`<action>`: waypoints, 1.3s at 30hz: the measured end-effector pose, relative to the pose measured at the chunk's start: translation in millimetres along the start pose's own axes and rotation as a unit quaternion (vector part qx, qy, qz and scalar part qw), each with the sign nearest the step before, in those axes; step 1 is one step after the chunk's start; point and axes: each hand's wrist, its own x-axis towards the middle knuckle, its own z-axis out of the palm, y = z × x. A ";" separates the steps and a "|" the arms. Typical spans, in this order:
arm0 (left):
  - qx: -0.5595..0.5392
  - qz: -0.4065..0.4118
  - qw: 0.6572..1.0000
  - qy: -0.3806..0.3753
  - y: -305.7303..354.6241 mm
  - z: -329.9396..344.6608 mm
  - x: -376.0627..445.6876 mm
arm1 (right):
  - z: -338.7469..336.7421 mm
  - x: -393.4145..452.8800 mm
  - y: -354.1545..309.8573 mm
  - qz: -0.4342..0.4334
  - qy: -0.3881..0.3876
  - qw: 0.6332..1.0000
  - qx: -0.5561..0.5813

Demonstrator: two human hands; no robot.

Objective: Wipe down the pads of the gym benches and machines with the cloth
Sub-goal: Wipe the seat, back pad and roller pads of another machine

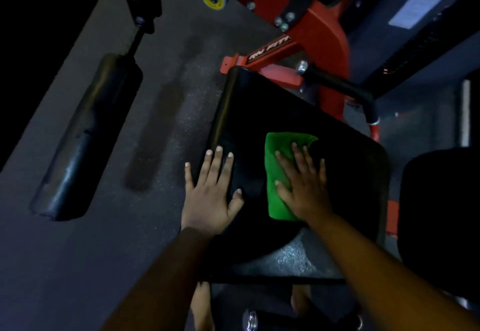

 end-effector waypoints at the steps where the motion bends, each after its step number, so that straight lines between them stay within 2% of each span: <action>1: 0.004 0.013 1.000 0.001 -0.5 -0.3 0.7 | -1.1 0.3 3.5 0.053 0.009 0.999 0.008; 4: 0.002 0.030 1.000 -0.004 -1.4 0.8 2.5 | 2.9 2.3 -34.0 0.194 0.006 0.980 0.049; 7: 0.003 0.057 0.998 0.004 -1.6 -0.6 0.1 | 9.9 -39.1 -86.3 0.151 0.019 0.987 0.051; 10: 0.031 0.150 0.988 -0.017 0.6 -1.4 -6.8 | 21.4 -117.4 -74.2 0.112 -0.014 0.992 0.055; 12: 0.073 0.237 0.967 -0.056 7.7 1.1 -12.7 | 26.9 -160.4 -33.0 0.182 -0.035 0.982 0.039; 14: 0.101 0.287 0.949 -0.085 19.6 9.0 -16.6 | 29.9 -174.4 12.8 0.286 -0.045 0.957 0.034; 16: 0.116 0.297 0.944 -0.084 39.6 18.8 -16.3 | 31.9 -158.7 35.6 0.382 -0.043 0.921 0.064; 18: 0.128 0.284 0.947 -0.076 59.4 24.5 -10.4 | 30.6 -131.8 19.1 0.424 -0.018 0.903 0.073; 21: 0.155 0.275 0.946 -0.067 73.6 31.2 3.5 | 32.0 -140.3 -25.9 0.350 0.004 0.934 0.072; 24: 0.185 0.282 0.939 -0.072 69.8 34.3 14.3 | 28.4 -185.6 -8.6 0.280 -0.034 0.956 0.082; 27: 0.200 0.297 0.931 -0.073 70.7 35.3 22.2 | 31.2 -182.6 50.6 0.345 -0.053 0.936 0.040; 31: 0.206 0.289 0.931 -0.081 85.1 38.8 41.4 | 25.6 -96.6 96.5 0.404 -0.033 0.912 0.068; 33: 0.204 0.288 0.932 -0.079 88.2 39.9 46.2 | 23.2 -84.8 100.6 0.410 -0.033 0.909 0.066; 36: 0.200 0.296 0.932 -0.064 87.2 37.2 47.2 | 24.3 -137.9 75.1 0.387 -0.019 0.919 0.067; 39: 0.220 0.278 0.933 -0.055 81.2 28.7 61.5 | 23.5 -180.7 47.2 0.407 -0.048 0.906 0.107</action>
